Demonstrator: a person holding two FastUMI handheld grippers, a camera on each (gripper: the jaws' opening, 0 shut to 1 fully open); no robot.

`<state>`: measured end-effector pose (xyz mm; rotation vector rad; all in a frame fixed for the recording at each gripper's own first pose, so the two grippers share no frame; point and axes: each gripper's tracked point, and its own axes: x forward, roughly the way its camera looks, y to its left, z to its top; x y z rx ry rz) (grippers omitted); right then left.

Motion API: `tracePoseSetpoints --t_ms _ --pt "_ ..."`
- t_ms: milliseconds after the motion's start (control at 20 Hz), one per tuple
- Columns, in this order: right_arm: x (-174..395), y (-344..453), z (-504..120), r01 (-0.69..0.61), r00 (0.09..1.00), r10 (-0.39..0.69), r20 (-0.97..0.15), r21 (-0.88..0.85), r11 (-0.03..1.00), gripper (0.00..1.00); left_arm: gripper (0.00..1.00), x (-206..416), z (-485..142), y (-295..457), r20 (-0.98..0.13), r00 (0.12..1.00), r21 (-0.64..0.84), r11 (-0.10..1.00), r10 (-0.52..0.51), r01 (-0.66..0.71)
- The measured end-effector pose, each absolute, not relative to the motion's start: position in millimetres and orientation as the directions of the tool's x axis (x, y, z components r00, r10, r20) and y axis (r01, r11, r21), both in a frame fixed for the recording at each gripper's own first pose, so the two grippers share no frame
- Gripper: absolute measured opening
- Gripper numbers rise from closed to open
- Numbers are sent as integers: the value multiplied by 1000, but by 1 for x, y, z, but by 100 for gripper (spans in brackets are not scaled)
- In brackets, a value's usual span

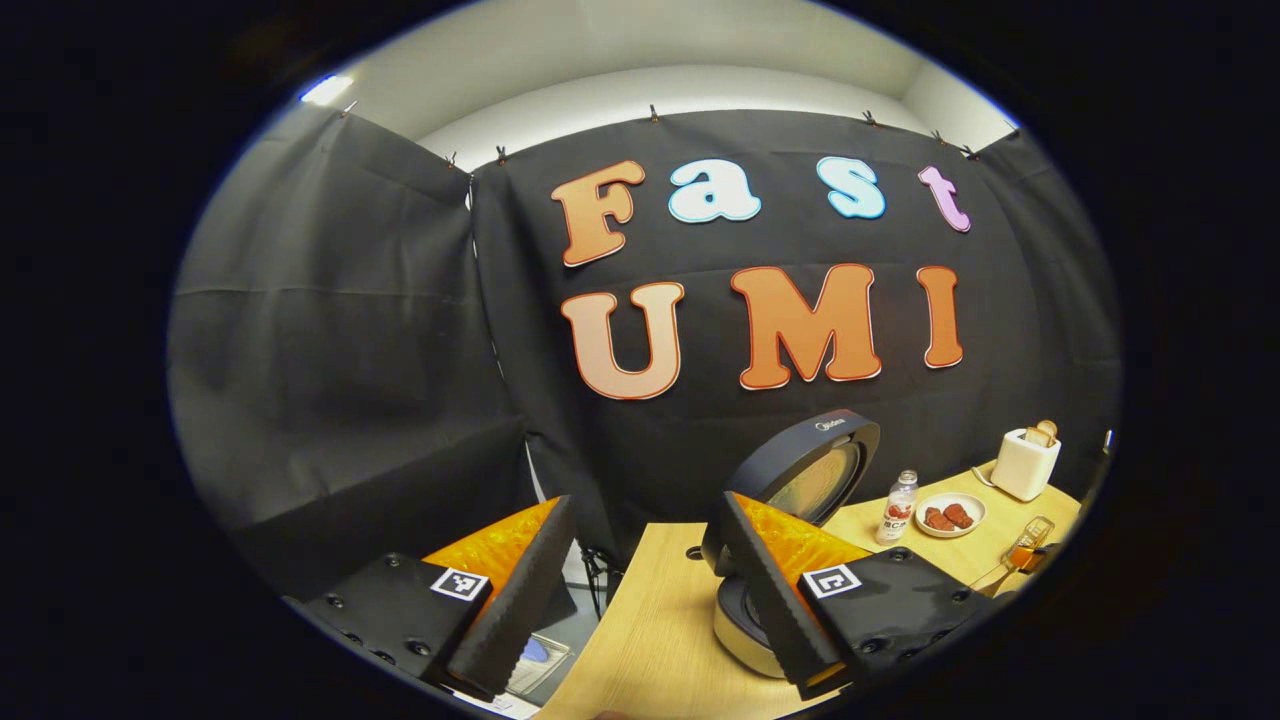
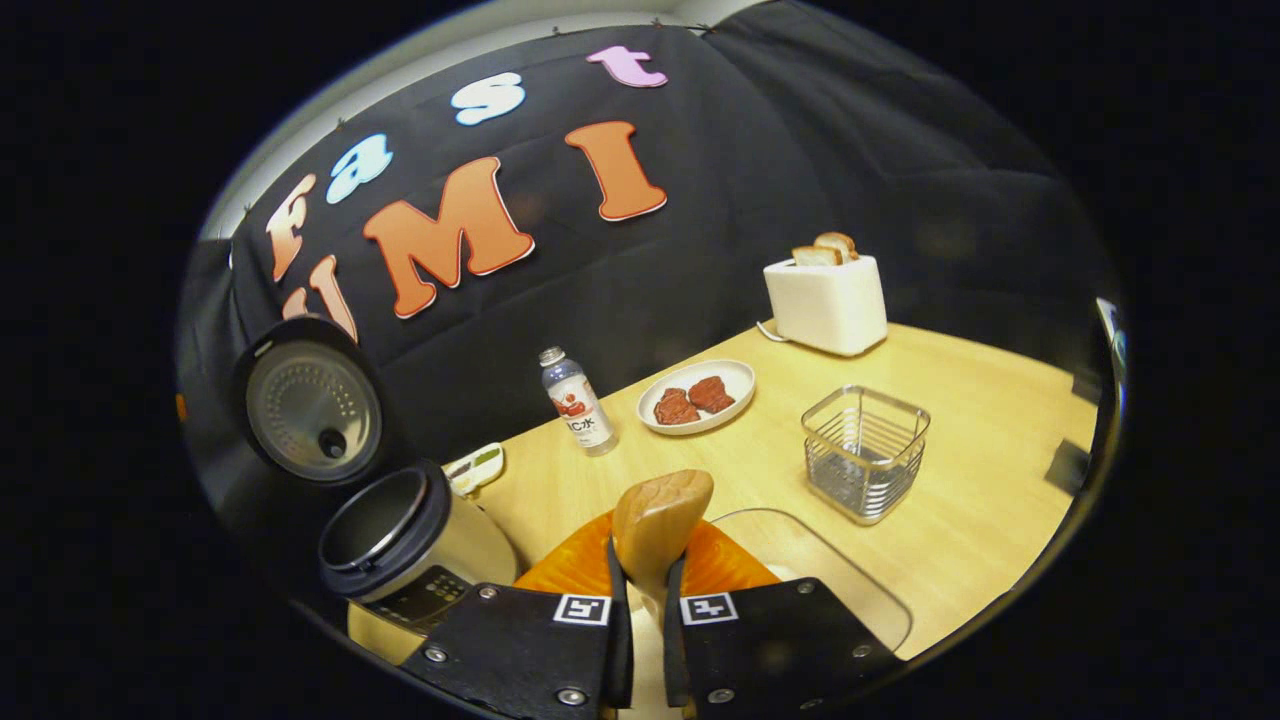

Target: Close the left gripper, press the button to open the rice cooker; take a wooden spoon from the chopstick holder with the right hand, scoop a spoonful of rice and pour it into the rice cooker, then put the wooden spoon back into the chopstick holder.

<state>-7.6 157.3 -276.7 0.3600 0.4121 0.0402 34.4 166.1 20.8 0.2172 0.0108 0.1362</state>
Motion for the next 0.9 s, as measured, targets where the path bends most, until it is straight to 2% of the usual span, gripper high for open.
tracePoseSetpoints --t_ms 100,400,600,900 --pt "-10 168 -280 51 910 129 -393 418 907 11 100 34 18 169 -4 990 214 967 139 -134" --pt "-8 169 -290 153 892 132 -432 564 811 12 100 38 13 174 -19 990 192 973 137 -131" --pt "-10 176 -300 269 853 182 -489 712 648 11 100 45 11 170 -24 992 180 977 124 -118" --pt "-15 150 -293 394 846 175 -504 811 431 11 98 55 11 162 -23 994 162 982 102 -97"
